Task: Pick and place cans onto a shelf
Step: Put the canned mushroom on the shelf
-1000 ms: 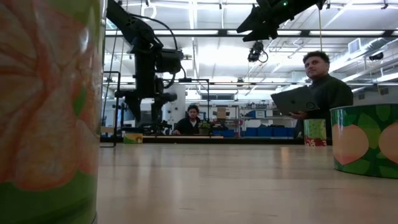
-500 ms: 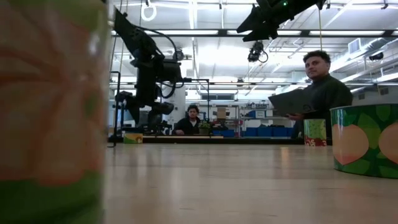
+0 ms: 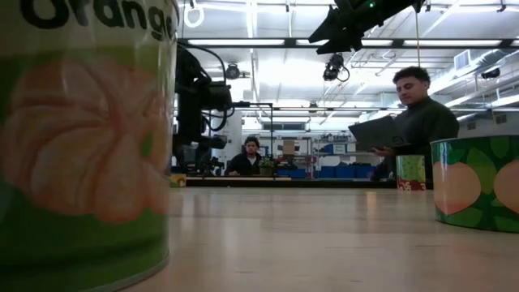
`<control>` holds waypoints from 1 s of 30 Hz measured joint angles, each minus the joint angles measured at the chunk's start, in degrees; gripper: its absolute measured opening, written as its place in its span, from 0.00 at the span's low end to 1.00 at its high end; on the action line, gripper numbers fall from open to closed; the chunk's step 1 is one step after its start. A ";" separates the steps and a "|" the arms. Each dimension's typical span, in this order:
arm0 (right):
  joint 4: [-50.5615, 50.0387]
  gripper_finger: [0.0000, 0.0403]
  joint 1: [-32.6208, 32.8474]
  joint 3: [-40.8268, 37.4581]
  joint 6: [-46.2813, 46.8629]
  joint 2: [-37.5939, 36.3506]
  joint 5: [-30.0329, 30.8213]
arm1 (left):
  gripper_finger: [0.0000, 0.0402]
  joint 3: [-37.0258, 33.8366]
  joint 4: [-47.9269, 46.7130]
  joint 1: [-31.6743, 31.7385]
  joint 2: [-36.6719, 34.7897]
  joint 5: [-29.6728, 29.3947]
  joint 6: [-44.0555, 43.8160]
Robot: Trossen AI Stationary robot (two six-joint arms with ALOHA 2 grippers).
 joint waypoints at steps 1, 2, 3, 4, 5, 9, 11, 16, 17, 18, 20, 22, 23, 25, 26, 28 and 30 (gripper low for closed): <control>0.00 0.86 0.00 0.00 0.00 0.00 0.00 | 0.43 0.00 -0.12 0.22 0.00 0.92 -0.18; 0.00 0.86 -0.02 0.00 0.00 0.00 0.00 | 0.43 0.00 -0.06 0.53 0.00 1.86 -0.49; 0.00 0.86 0.00 0.00 0.00 0.00 0.00 | 0.43 0.00 -0.12 0.83 0.00 2.89 -1.34; 0.00 0.86 0.00 0.00 0.00 0.00 0.00 | 0.43 0.00 -0.29 1.22 0.00 4.14 -2.05; -0.02 0.86 0.00 0.00 0.00 0.00 0.00 | 0.43 0.00 -0.44 1.66 0.00 5.28 -2.76; -0.01 0.86 0.00 0.00 0.00 0.00 0.00 | 0.43 0.05 -0.40 3.59 0.29 9.90 -5.58; -0.02 0.86 -0.01 0.00 0.00 0.00 0.00 | 0.43 0.13 -0.53 4.69 0.26 11.67 -6.10; 0.00 0.86 0.00 0.00 0.00 0.00 0.00 | 0.43 0.67 -1.62 5.99 0.22 13.53 -5.76; 0.00 0.86 -0.01 0.00 0.00 0.00 0.00 | 0.43 0.89 -2.17 6.00 0.26 13.62 -5.15; 0.00 0.86 0.00 0.00 0.00 0.00 0.00 | 0.43 1.01 -2.26 5.77 0.28 13.70 -4.75; 0.00 0.86 -0.01 0.00 0.00 0.00 0.00 | 0.43 1.20 -2.33 5.32 0.36 12.92 -4.53; 0.00 0.86 0.00 0.00 0.00 0.00 0.00 | 0.43 1.20 -2.49 4.91 0.39 11.56 -4.54; 0.00 0.86 0.00 0.00 0.02 0.00 0.00 | 0.43 1.20 -2.53 4.72 0.39 10.58 -4.56; 0.00 0.86 0.00 0.00 0.00 0.00 0.00 | 0.43 1.22 -2.78 4.35 0.39 7.96 -4.76; 0.00 0.86 0.00 0.00 0.00 0.00 0.00 | 0.43 1.22 -2.88 4.14 0.39 6.35 -4.82; -0.02 0.86 0.00 0.00 0.00 0.00 0.00 | 0.43 1.25 -3.09 4.03 0.39 4.02 -4.81; 0.00 0.86 0.00 0.00 0.00 0.00 0.00 | 0.43 1.23 -3.04 4.03 0.39 3.37 -4.78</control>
